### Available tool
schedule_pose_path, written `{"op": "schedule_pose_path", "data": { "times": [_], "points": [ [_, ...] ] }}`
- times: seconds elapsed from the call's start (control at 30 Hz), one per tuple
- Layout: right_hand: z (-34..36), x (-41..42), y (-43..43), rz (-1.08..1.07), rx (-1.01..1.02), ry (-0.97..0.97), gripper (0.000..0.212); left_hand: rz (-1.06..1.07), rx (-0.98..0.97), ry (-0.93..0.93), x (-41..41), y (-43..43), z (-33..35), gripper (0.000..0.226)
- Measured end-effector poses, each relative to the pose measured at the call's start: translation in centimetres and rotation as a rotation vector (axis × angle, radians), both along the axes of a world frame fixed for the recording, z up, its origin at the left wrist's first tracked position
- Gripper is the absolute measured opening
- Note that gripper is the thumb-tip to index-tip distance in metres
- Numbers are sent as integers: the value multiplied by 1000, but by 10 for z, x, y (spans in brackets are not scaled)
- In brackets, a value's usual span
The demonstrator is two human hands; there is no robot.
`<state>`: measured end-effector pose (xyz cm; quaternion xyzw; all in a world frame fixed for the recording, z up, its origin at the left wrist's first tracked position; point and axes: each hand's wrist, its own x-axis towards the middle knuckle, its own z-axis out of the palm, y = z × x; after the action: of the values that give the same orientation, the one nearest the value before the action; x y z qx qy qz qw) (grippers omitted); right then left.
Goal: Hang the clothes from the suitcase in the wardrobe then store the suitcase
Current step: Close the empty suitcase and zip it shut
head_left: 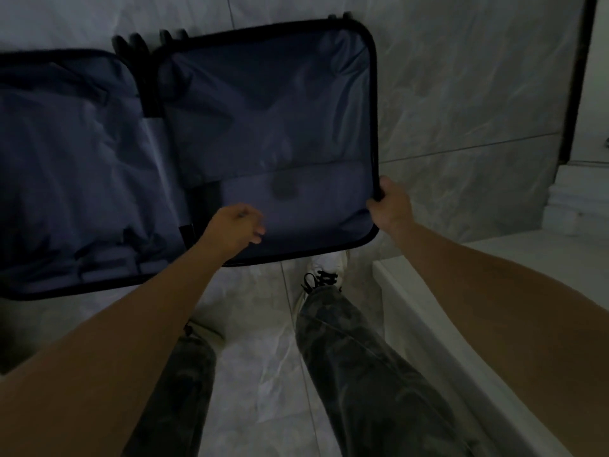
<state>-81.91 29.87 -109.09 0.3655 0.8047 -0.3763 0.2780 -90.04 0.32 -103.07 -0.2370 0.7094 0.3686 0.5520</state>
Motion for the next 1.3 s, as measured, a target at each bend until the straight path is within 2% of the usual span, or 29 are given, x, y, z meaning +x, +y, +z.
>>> {"op": "schedule_pose_path", "data": {
  "times": [0.17, 0.3, 0.4, 0.53, 0.67, 0.77, 0.87, 0.97, 1.03, 1.07, 1.2, 1.3],
  "points": [
    [79, -4, -9, -13, 44, 126, 15, 189, 30, -22, -21, 16, 58, 18],
    [155, -10, -32, 41, 166, 141, 5, 256, 85, -39, -51, 49, 108, 23],
    [198, -7, -58, 116, 255, 168, 21, 322, 139, -74, -68, 78, 143, 19],
    [242, -11, -91, 73, 279, 205, 27, 391, 242, -75, -78, 106, 195, 43],
    [273, -16, -128, 101, 293, 253, 37, 558, 330, -75, -92, 107, 236, 59],
    [291, -21, -147, 179, 360, 331, 38, 665, 385, -136, -98, 96, 262, 53],
    [306, -22, -162, 280, 398, 422, 31, 695, 394, -122, -99, 79, 280, 48],
    [321, -20, -176, 323, 302, 551, 23, 722, 451, -120, -102, 41, 291, 43],
    [336, -23, -182, 244, 131, 658, 15, 708, 463, -106, -103, 9, 298, 39],
    [345, -27, -185, 129, 38, 672, 11, 692, 456, -99, -104, -7, 301, 38],
    [358, -56, -206, -344, -163, 393, 18, 685, 449, -67, -106, -85, 317, 40],
    [353, -84, -230, -620, -487, 170, 33, 698, 402, -34, -110, -150, 320, 46]
  ]
}}
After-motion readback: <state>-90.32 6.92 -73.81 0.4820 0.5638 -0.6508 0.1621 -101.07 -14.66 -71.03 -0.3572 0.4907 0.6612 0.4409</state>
